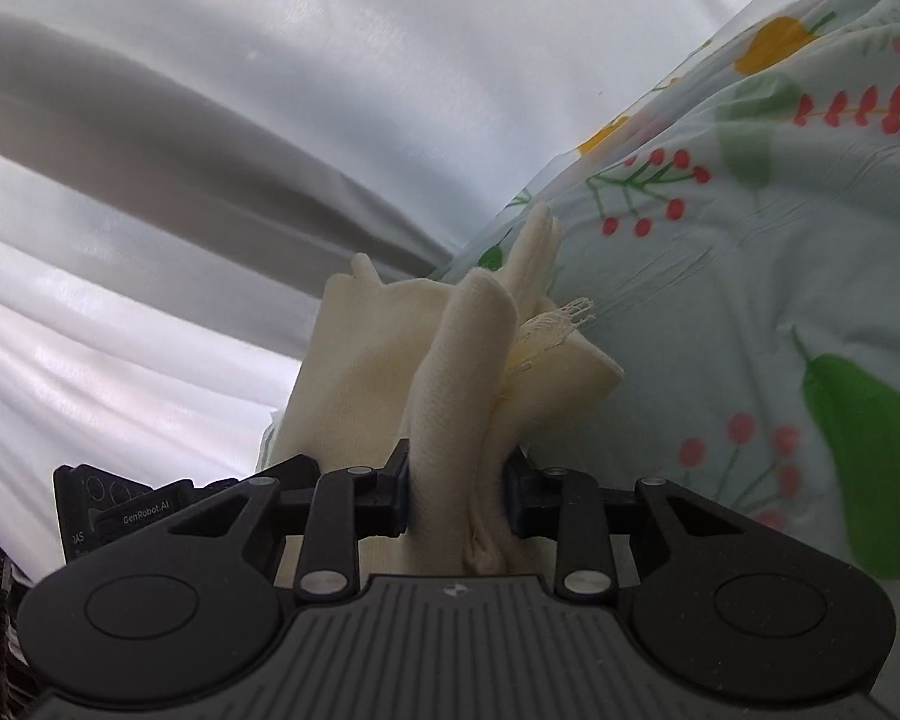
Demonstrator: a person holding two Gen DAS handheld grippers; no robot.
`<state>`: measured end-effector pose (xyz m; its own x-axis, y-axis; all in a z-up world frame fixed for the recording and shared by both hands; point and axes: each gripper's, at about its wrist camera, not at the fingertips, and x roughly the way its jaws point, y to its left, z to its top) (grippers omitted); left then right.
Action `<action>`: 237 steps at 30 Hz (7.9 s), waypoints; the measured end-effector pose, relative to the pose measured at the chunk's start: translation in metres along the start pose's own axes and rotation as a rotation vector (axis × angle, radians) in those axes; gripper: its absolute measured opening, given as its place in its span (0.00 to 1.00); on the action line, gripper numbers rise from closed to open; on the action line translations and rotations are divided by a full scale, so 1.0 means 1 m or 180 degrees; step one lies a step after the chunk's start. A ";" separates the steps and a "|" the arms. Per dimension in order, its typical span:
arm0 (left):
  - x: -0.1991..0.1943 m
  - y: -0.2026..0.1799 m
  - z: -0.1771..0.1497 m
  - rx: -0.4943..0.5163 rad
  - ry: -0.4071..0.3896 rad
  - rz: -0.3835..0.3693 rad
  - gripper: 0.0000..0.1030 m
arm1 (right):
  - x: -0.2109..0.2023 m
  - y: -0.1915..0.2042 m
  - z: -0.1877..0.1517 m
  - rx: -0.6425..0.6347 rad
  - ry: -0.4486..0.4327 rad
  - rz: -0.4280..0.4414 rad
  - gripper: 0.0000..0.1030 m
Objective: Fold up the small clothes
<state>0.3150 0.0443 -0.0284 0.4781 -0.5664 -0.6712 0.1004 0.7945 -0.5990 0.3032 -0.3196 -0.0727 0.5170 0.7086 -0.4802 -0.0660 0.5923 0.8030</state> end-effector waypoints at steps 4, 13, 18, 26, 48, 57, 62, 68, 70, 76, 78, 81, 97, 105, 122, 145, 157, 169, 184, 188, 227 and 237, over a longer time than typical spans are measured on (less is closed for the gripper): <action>-0.021 0.023 -0.015 -0.0060 -0.0067 0.0381 0.43 | 0.025 0.017 -0.025 -0.0145 0.0152 -0.0063 0.28; -0.054 0.042 -0.025 -0.0230 -0.0370 0.0665 0.52 | 0.007 0.063 -0.029 -0.0930 -0.0232 -0.1248 0.51; -0.033 0.026 -0.013 -0.0105 -0.0375 0.0763 0.54 | 0.031 0.090 -0.014 -0.1276 -0.0178 -0.1149 0.49; 0.018 0.016 0.006 0.0248 -0.0427 0.1226 0.57 | 0.128 0.122 -0.014 -0.2218 0.0301 -0.1534 0.23; -0.048 0.022 -0.062 0.0240 -0.0447 0.1160 0.81 | 0.015 0.077 -0.067 -0.1432 -0.0346 -0.1406 0.50; -0.066 0.003 -0.135 0.0175 -0.0187 0.1065 0.80 | -0.005 0.080 -0.145 -0.1564 0.0009 -0.1281 0.17; -0.064 0.001 -0.138 0.0225 -0.0221 0.1428 0.80 | -0.023 0.075 -0.136 -0.1071 -0.0115 -0.0799 0.12; -0.082 0.006 -0.141 0.0073 -0.0187 0.1519 0.81 | -0.026 0.083 -0.147 -0.1455 -0.0181 -0.1591 0.24; -0.090 -0.001 -0.138 0.0123 -0.0315 0.1524 0.81 | -0.030 0.102 -0.152 -0.1698 -0.0396 -0.1620 0.27; -0.073 -0.028 -0.111 0.0313 -0.0524 0.1606 0.81 | -0.003 0.129 -0.152 -0.2203 -0.0476 -0.1564 0.31; -0.058 -0.034 -0.102 0.0432 -0.0548 0.1707 0.81 | 0.011 0.131 -0.152 -0.2347 -0.0422 -0.1644 0.30; -0.033 -0.033 -0.096 0.0585 -0.0377 0.1881 0.82 | 0.029 0.125 -0.155 -0.2555 -0.0291 -0.1906 0.22; -0.039 -0.019 -0.111 0.0714 -0.0323 0.1941 0.90 | 0.018 0.119 -0.169 -0.2776 -0.0076 -0.1929 0.22; -0.069 -0.031 -0.166 0.0501 -0.0004 0.1817 0.84 | -0.026 0.103 -0.183 -0.1786 0.0476 -0.1992 0.40; -0.093 -0.063 -0.178 0.0529 -0.0059 0.2096 0.90 | -0.038 0.142 -0.182 -0.1753 0.0381 -0.2425 0.96; -0.073 -0.063 -0.162 0.0663 0.0076 0.2106 0.90 | -0.018 0.156 -0.157 -0.1586 0.0392 -0.2667 0.96; -0.073 -0.063 -0.164 0.0659 0.0100 0.2053 0.90 | -0.018 0.154 -0.157 -0.1580 0.0413 -0.2730 0.96; -0.072 -0.063 -0.164 0.0651 0.0130 0.1977 0.90 | -0.019 0.153 -0.157 -0.1549 0.0394 -0.2764 0.96; -0.070 -0.062 -0.163 0.0621 0.0150 0.1941 0.90 | -0.017 0.149 -0.154 -0.1511 0.0389 -0.2777 0.96; -0.069 -0.062 -0.162 0.0628 0.0150 0.1942 0.90 | -0.016 0.150 -0.155 -0.1514 0.0385 -0.2787 0.96; -0.066 -0.061 -0.157 0.0577 0.0105 0.1940 0.91 | -0.014 0.147 -0.150 -0.1555 0.0377 -0.2829 0.96; -0.066 -0.061 -0.158 0.0599 0.0066 0.1933 0.91 | -0.016 0.147 -0.149 -0.1529 0.0365 -0.2830 0.96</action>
<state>0.1399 -0.0017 -0.0168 0.4813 -0.0055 -0.8765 -0.0310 0.9993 -0.0232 0.1582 -0.1865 0.0000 0.4624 -0.0461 -0.8855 -0.0464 0.9960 -0.0761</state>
